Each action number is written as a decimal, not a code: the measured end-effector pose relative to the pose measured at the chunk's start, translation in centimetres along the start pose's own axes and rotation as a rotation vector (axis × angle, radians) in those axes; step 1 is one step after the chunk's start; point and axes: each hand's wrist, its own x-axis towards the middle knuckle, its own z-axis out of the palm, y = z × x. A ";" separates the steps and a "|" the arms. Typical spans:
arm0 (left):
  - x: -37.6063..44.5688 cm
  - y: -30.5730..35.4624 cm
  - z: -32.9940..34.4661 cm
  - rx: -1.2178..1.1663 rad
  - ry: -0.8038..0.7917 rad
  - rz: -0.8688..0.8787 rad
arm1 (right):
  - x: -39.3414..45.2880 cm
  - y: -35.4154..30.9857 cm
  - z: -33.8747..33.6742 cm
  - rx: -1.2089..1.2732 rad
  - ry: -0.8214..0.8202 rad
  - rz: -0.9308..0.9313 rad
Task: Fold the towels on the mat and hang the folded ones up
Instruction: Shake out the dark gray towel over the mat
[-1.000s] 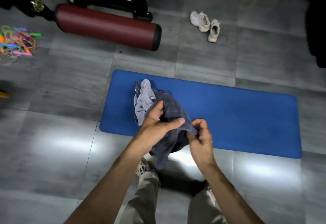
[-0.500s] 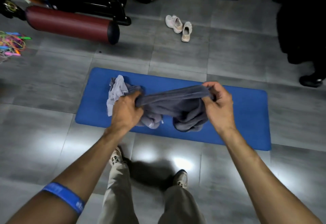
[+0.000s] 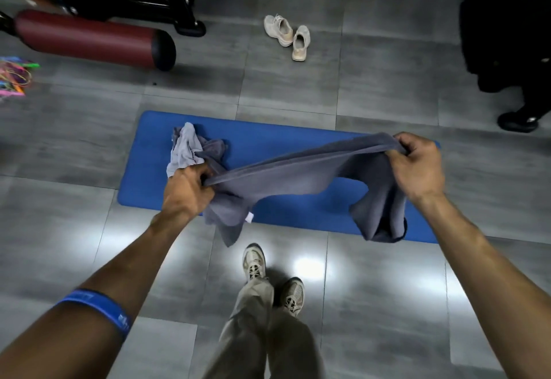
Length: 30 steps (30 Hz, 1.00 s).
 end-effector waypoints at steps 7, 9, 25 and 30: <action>3.1 -3.2 -0.3 -0.370 0.017 -0.176 | 2.1 0.9 -1.6 0.100 0.087 0.345; 3.8 -3.2 -0.8 -0.504 -0.017 -0.179 | 2.4 0.0 -1.4 0.095 0.034 0.469; -1.5 11.6 5.0 -0.750 -0.694 0.125 | 2.7 -10.3 0.3 1.400 -0.301 0.861; -2.5 14.8 8.2 -0.787 -0.336 -0.061 | 4.8 -7.9 -4.6 1.611 -0.156 0.846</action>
